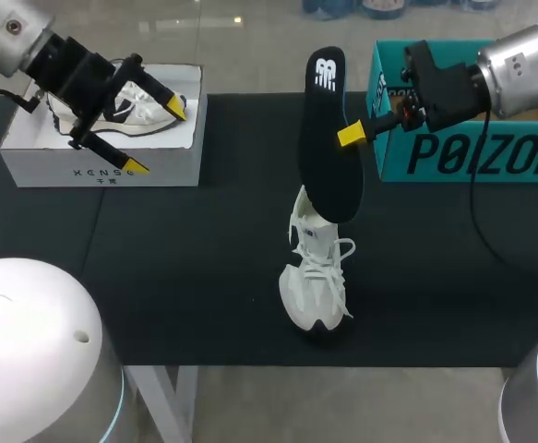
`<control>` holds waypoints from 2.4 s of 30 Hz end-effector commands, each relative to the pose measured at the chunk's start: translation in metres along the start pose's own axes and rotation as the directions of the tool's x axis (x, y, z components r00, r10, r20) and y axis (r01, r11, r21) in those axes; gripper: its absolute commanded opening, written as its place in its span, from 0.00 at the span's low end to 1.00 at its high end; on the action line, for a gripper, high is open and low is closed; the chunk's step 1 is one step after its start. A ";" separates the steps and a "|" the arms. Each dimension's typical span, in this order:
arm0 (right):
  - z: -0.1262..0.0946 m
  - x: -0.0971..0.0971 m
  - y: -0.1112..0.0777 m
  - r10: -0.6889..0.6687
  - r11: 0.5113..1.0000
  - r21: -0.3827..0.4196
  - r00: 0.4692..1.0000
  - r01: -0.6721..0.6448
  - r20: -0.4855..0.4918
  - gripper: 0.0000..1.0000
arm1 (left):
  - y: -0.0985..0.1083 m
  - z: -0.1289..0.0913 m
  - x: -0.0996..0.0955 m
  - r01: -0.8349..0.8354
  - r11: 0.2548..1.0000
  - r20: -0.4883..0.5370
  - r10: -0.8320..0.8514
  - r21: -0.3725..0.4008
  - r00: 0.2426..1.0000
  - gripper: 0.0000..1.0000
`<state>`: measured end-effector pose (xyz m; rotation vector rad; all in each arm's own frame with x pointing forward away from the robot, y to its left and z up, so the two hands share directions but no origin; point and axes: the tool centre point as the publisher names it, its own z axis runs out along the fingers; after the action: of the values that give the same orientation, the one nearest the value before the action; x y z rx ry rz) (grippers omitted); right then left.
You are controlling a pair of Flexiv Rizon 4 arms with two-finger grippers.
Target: Take the shoe out of the shoebox, open the shoe tongue, remove and reinsert the insole, then place the shoe into the shoebox
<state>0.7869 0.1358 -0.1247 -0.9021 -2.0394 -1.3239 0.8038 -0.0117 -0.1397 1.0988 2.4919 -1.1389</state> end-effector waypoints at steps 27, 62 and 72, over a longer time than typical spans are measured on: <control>0.012 -0.100 0.040 -0.039 0.998 -0.049 0.994 0.044 0.103 0.00 | -0.001 0.000 0.001 0.001 1.000 -0.002 -0.001 -0.005 1.000 1.00; 0.020 -0.206 0.027 -0.080 0.981 -0.164 0.990 0.099 0.118 0.00 | -0.001 0.000 0.001 0.001 1.000 -0.002 -0.001 -0.005 1.000 1.00; 0.022 -0.209 0.018 -0.080 0.979 -0.176 0.990 0.099 0.113 0.00 | -0.001 0.000 0.001 0.001 1.000 -0.002 -0.001 -0.005 1.000 1.00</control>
<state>0.9329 0.1091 -0.2756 -0.9847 -2.0901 -1.5522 0.8031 -0.0120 -0.1398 1.0972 2.4913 -1.1380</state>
